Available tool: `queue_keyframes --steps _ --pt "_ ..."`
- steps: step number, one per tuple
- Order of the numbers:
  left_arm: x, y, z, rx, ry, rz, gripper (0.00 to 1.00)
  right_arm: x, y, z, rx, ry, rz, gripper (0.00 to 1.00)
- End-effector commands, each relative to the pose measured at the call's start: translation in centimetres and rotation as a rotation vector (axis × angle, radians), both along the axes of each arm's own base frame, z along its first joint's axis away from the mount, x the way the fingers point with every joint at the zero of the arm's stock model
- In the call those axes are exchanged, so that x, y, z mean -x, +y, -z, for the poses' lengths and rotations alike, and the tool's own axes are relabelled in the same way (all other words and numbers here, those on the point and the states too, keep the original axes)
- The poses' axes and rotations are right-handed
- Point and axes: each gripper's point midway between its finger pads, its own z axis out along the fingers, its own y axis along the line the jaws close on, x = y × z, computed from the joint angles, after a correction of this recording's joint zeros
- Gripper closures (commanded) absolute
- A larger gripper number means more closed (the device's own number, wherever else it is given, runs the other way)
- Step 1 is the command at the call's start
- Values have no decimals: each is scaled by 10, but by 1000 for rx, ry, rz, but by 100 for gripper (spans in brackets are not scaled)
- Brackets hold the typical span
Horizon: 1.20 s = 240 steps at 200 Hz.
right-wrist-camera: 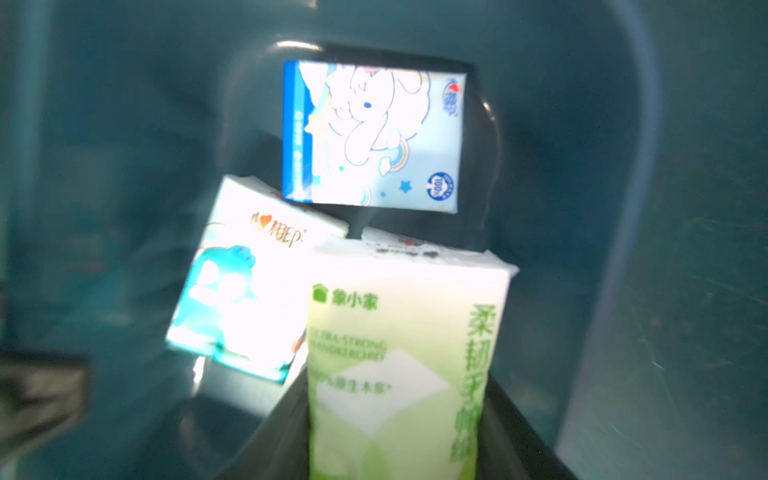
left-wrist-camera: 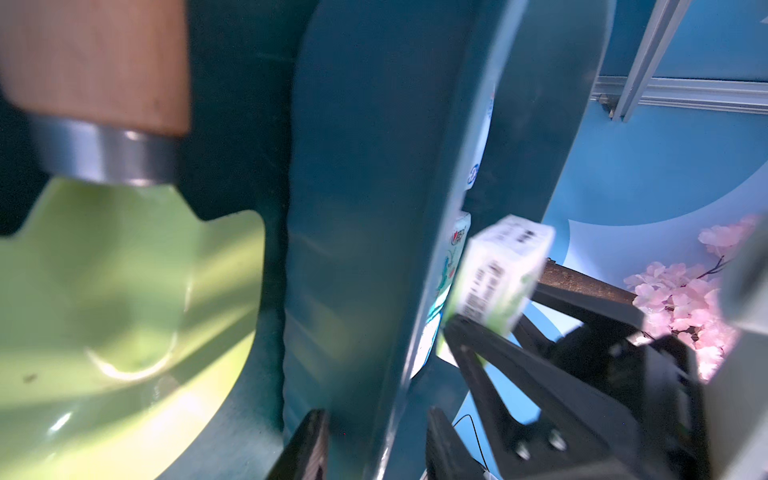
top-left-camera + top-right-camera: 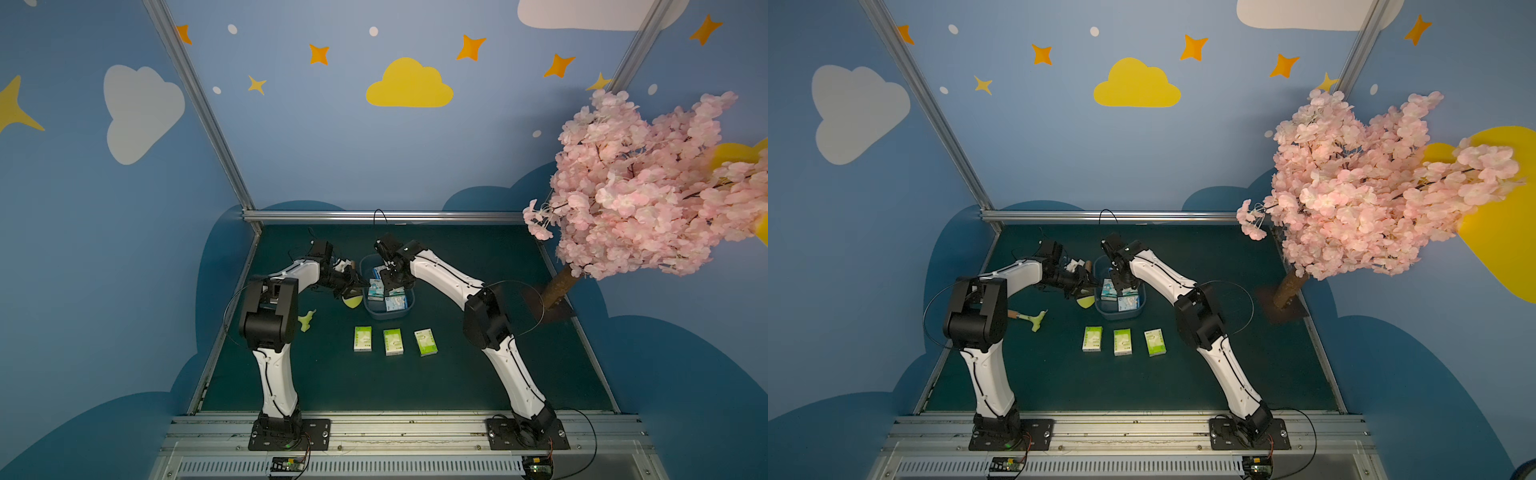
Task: Take the pocket tissues out of the storage box
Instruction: Pick up the pocket tissues from the storage box, then place the pocket tissues at the center of the board.
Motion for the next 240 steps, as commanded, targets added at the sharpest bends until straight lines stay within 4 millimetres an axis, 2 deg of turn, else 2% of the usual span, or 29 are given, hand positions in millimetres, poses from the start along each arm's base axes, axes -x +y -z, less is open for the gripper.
queue_keyframes --steps 1,22,55,110,149,175,208,240 --pt "0 -1 -1 -6 0 2 60 3 -7 -54 -60 -68 18 48" --pt "1 0 -3 -15 -4 0 61 11 -15 -75 -78 -87 28 48" --pt "6 4 -10 -36 -18 -6 57 30 -40 -98 -85 -98 53 48" --pt "28 15 -32 -80 -73 -41 56 71 -93 -115 -68 -96 93 49" --pt "54 23 -46 -116 -110 -75 54 107 -143 -107 -33 -70 130 49" --pt "72 31 -53 -154 -146 -102 53 129 -174 -92 2 -44 151 49" --pt "91 43 -61 -198 -197 -146 50 151 -197 -70 50 -6 131 49" --pt "105 53 -65 -233 -239 -199 48 164 -204 -42 73 56 98 49"
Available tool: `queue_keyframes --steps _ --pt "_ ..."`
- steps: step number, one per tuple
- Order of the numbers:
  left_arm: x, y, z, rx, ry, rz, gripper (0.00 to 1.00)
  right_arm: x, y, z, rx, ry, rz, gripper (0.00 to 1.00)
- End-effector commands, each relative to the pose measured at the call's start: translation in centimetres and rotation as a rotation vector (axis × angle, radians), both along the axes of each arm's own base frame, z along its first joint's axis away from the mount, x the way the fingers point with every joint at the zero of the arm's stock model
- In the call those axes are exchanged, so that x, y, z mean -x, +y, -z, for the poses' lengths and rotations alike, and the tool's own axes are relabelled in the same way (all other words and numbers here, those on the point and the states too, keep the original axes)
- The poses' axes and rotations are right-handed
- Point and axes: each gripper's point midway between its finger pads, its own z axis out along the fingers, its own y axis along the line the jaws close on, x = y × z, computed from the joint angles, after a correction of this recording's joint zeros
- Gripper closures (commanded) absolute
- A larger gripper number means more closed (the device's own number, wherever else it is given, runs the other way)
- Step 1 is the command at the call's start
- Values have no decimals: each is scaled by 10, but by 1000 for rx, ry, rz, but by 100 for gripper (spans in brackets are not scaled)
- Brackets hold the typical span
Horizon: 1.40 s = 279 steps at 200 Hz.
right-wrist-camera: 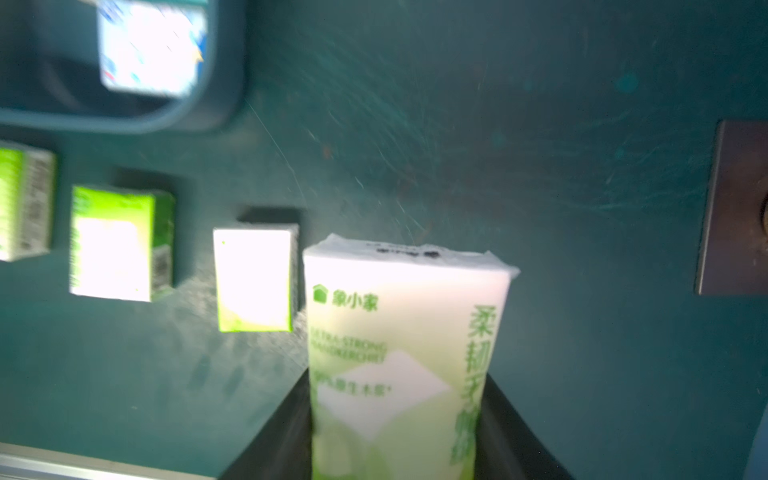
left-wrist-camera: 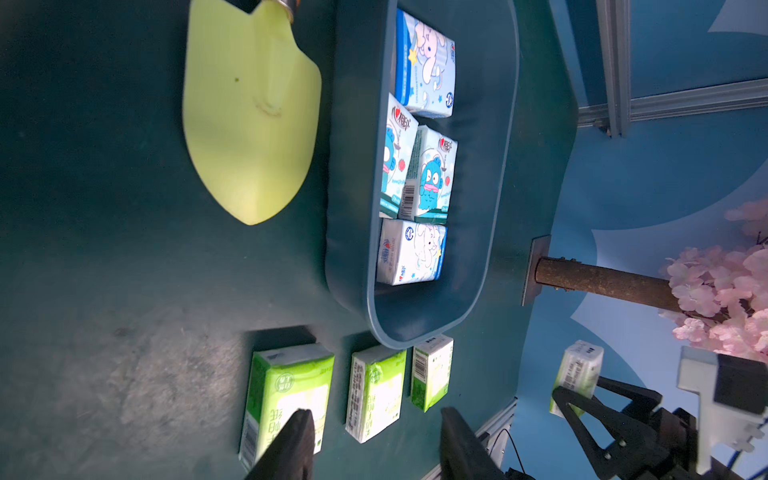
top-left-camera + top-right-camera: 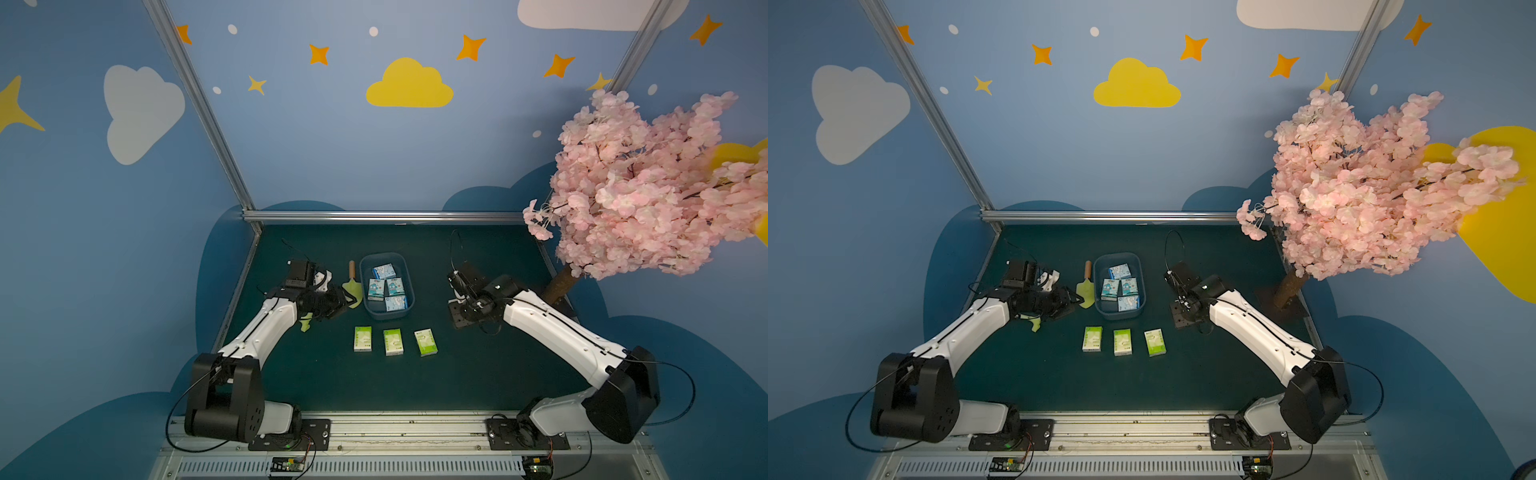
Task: Take the pocket tissues out of the storage box
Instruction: Place the pocket tissues at the center of the board.
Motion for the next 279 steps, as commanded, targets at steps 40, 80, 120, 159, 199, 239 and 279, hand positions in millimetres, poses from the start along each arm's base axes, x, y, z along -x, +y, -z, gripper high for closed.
queue_keyframes --steps 40,80,120,159,199,239,279 --pt "23 25 2 -81 -57 -124 39 18 -1 51 -1 117 -62 49" --pt "40 37 8 -92 -42 -175 32 19 2 81 -1 165 -49 49" --pt "48 47 7 -107 -56 -217 20 12 5 101 -10 207 -10 49" --pt "53 54 5 -121 -73 -244 13 12 5 114 1 244 20 49" --pt "56 58 6 -122 -77 -262 11 18 0 124 18 275 50 48" --pt "54 61 5 -125 -82 -265 10 18 -2 121 16 265 64 41" --pt "49 63 1 -122 -91 -263 8 12 -3 104 24 230 69 33"
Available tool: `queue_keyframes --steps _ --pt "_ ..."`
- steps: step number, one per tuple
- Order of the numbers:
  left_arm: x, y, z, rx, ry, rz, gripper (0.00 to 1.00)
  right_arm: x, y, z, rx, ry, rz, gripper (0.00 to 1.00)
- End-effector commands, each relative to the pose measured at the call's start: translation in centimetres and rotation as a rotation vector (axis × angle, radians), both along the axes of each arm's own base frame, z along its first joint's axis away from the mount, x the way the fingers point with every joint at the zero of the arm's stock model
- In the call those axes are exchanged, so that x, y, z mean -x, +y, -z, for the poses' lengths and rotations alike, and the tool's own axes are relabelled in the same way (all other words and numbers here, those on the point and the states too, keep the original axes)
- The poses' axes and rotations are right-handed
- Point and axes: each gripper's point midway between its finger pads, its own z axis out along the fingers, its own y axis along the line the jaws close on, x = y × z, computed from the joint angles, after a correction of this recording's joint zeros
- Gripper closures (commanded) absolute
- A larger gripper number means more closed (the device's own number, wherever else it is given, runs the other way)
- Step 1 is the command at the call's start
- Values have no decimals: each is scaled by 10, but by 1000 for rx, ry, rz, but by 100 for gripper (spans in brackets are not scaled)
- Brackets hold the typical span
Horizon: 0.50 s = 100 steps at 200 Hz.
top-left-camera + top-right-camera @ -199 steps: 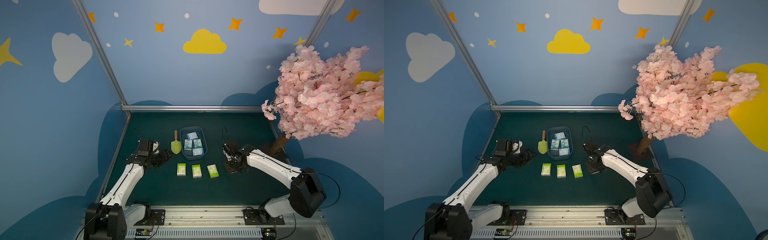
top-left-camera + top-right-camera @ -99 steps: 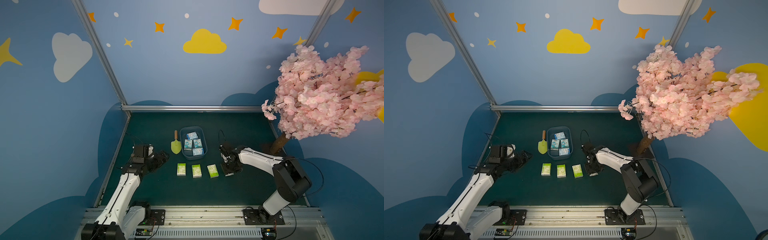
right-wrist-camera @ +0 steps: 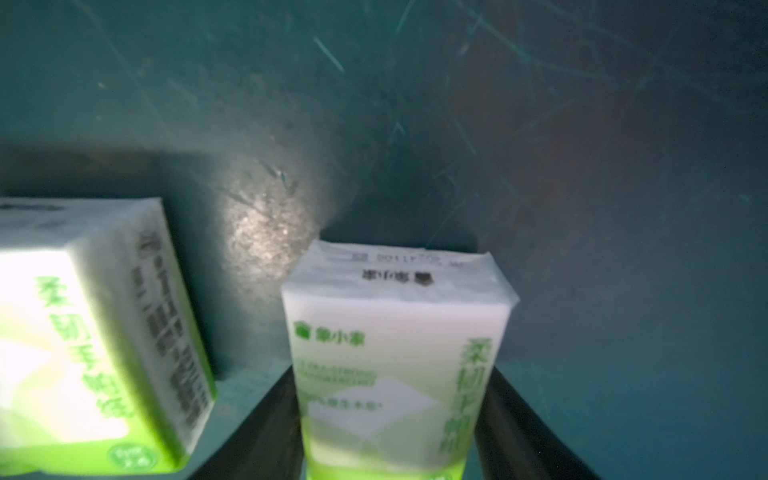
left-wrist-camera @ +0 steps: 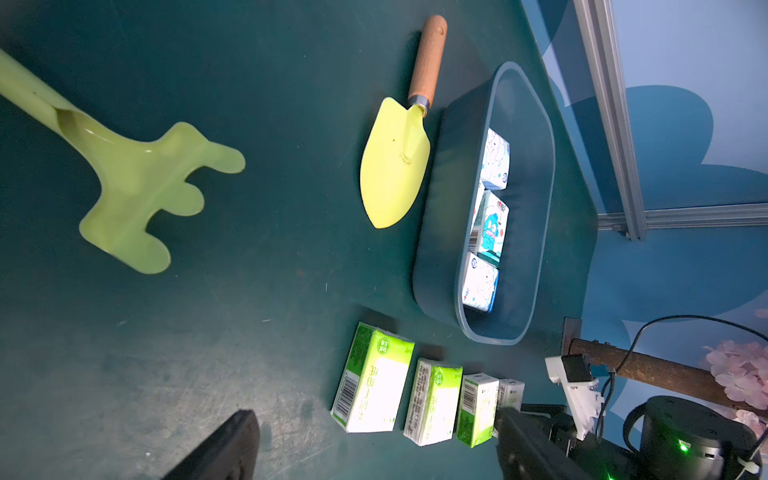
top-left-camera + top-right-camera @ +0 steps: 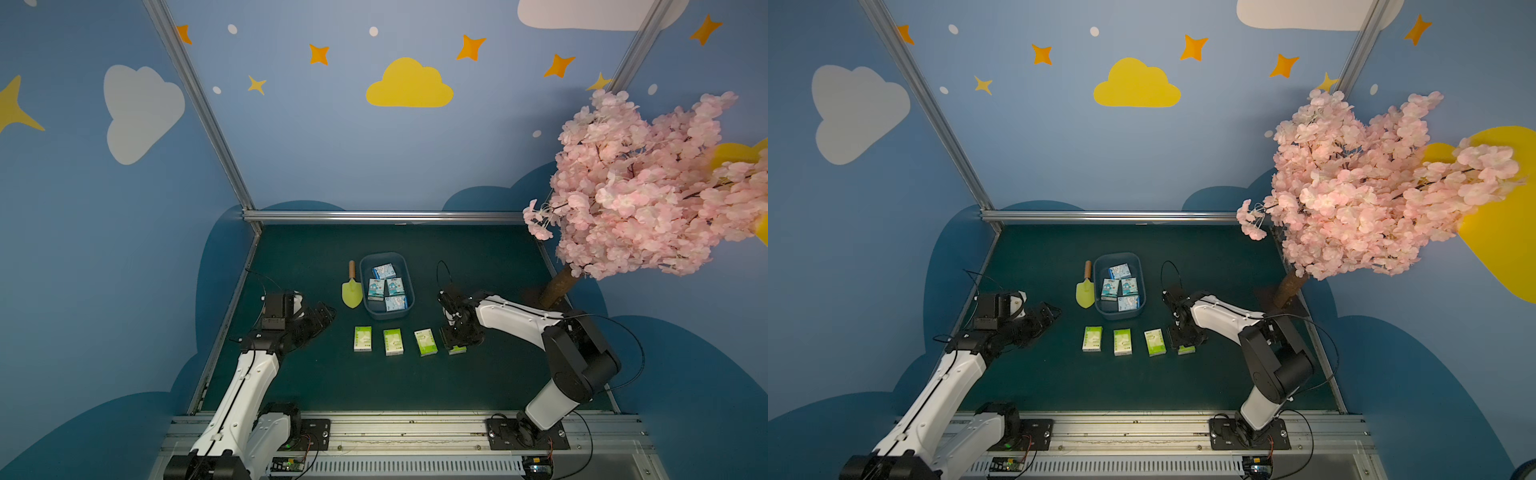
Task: Take the pocket tissues out of the storage box
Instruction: Place the pocket tissues at the center of the board.
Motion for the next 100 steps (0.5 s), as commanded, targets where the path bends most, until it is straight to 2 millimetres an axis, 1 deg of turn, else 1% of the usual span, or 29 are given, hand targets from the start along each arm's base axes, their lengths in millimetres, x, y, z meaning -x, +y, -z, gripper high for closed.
queue_keyframes --steps 1,24,58,100 --pt "-2 2 -2 -10 -4 8 8 -6 -3 -16 3 -32 18 33" --pt "-7 2 -5 -8 -9 13 7 -11 -3 -32 2 -66 20 28" --pt "-16 2 -10 7 -22 18 6 -21 -3 -62 4 -124 36 17" --pt "-27 -3 -16 38 -32 41 6 -39 8 -104 -32 -199 21 8"
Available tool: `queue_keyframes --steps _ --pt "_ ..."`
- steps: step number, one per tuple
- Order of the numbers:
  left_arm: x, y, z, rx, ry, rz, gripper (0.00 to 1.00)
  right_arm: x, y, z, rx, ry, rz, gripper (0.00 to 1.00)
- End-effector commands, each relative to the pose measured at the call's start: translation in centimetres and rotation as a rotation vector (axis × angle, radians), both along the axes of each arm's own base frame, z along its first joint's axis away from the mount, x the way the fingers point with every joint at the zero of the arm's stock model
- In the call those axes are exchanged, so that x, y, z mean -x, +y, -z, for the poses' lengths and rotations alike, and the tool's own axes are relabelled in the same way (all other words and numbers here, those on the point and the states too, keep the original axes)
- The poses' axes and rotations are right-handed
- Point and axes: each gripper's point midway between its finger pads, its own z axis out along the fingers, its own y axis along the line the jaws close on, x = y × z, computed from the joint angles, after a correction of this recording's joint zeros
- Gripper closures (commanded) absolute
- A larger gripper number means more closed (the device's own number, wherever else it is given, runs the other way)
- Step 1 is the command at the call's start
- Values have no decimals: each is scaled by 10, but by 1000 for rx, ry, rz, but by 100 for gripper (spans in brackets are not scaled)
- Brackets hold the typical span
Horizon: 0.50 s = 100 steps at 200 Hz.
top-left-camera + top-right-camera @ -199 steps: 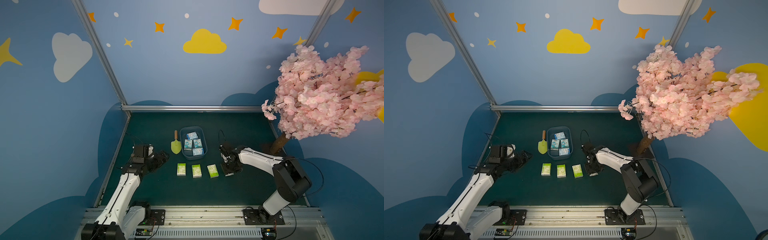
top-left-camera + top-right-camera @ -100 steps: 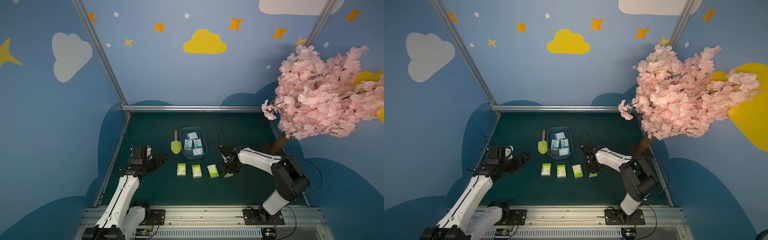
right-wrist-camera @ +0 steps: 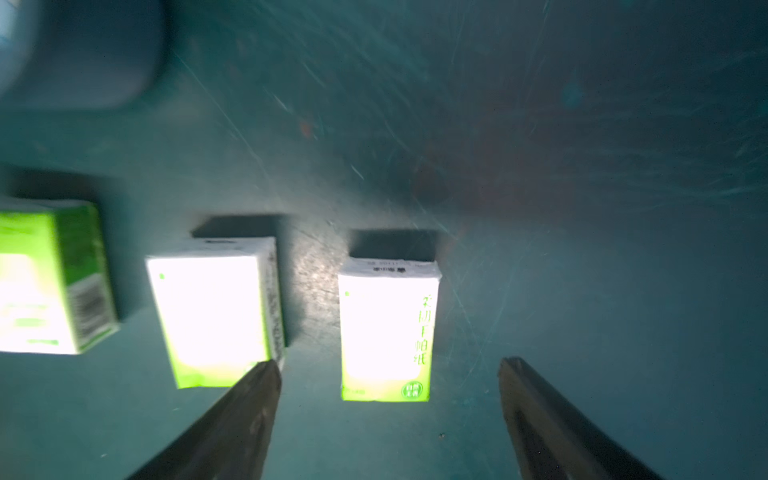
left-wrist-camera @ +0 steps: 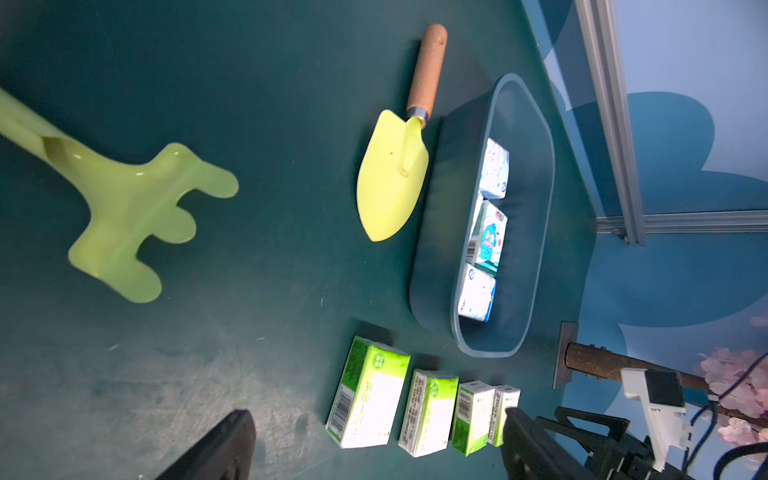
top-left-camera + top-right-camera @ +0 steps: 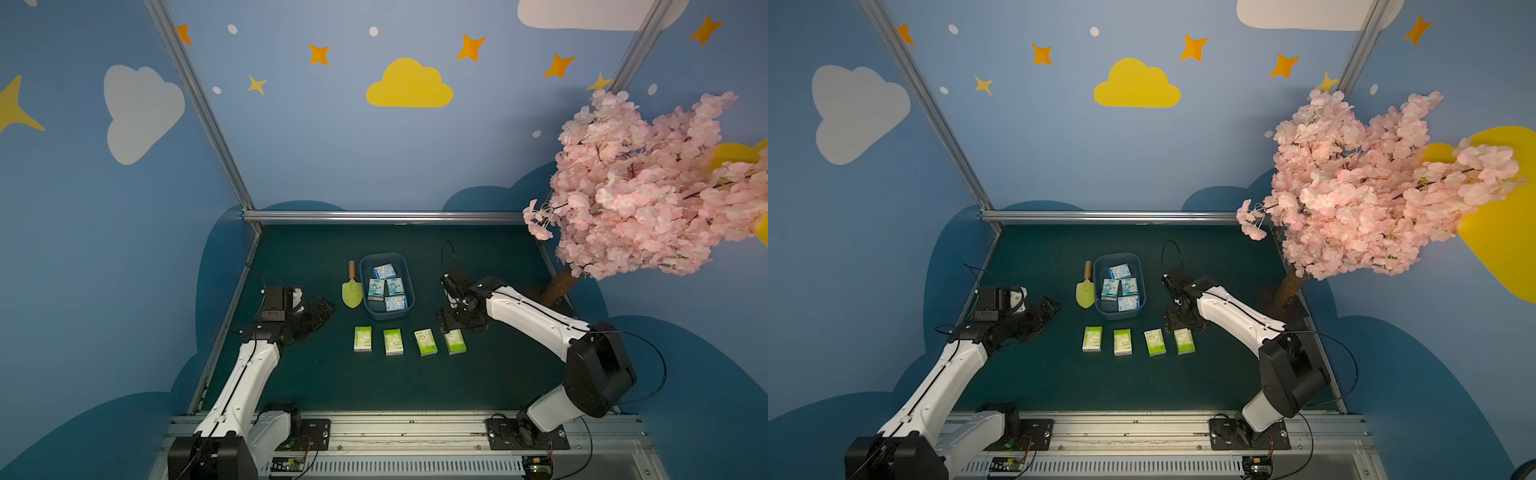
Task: Take the pocket tissues out of the storage box
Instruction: Place the pocket tissues at the center of the board.
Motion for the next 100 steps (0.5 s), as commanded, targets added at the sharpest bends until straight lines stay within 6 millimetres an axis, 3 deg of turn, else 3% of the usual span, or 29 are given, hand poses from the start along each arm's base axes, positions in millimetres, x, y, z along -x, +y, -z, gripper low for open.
queue_keyframes --steps 1,44,100 --pt "-11 -5 -13 22 -42 33 6 -5 -4 -27 13 -33 7 8" --pt "-28 -16 -20 81 -44 84 7 -30 24 -61 -33 -97 -29 2" --pt "-54 -38 -25 200 -11 204 18 -61 83 -73 -112 -109 -98 2"
